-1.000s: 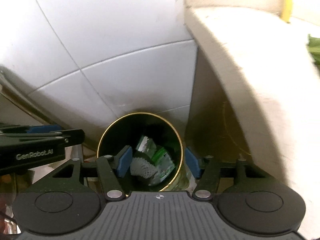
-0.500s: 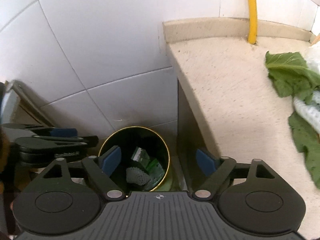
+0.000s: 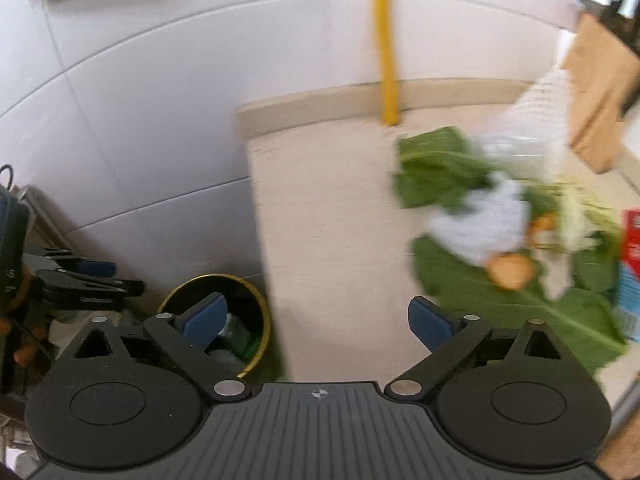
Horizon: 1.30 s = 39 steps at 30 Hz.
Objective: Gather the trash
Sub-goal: 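Move both open tools back up to the trash pile on the counter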
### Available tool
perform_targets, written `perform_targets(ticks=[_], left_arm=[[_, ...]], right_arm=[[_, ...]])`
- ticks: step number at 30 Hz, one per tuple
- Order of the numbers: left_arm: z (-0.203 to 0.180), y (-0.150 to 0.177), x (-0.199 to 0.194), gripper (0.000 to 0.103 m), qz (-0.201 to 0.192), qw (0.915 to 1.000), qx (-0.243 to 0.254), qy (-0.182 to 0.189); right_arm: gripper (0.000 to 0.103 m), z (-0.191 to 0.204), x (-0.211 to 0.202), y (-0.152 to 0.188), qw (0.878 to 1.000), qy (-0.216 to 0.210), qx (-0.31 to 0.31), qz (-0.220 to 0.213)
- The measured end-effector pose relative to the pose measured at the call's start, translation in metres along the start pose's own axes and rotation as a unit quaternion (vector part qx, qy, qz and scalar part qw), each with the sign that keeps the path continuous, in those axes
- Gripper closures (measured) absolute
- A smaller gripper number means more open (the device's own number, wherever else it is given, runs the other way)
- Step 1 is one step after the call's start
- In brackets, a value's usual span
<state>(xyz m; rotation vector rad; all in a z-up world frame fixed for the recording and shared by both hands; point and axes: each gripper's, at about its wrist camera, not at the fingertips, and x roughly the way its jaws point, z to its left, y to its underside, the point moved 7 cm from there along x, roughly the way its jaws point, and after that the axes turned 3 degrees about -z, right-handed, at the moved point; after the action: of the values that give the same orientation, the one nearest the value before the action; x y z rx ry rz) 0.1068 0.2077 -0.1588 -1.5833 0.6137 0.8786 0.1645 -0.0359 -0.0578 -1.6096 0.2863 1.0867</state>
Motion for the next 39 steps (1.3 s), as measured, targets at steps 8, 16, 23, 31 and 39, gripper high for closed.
perform_targets(ticks=[8,16,23,31,39], left_arm=[[-0.038,-0.013,-0.020,0.039,-0.033,0.9985,0.001,0.044],[-0.105,-0.060,-0.047,0.024,-0.095,0.9891,0.064,0.093],[-0.151,-0.084,-0.040,0.022,-0.099,0.9820,0.107,0.120],[-0.185,-0.100,-0.030,0.021,-0.094,0.9752,0.134,0.149],[-0.214,-0.118,-0.022,0.021,-0.100,0.9669,0.167,0.166]], right_arm=[[0.000,-0.053,-0.031,0.008,0.999,0.029,0.012,-0.028],[0.001,-0.096,-0.035,0.004,0.996,0.042,0.058,-0.045],[0.001,-0.129,-0.042,0.007,0.993,0.048,0.093,-0.060],[0.000,-0.162,-0.047,0.011,0.988,0.077,0.119,-0.066],[0.000,-0.185,-0.049,0.016,0.983,0.103,0.138,-0.067]])
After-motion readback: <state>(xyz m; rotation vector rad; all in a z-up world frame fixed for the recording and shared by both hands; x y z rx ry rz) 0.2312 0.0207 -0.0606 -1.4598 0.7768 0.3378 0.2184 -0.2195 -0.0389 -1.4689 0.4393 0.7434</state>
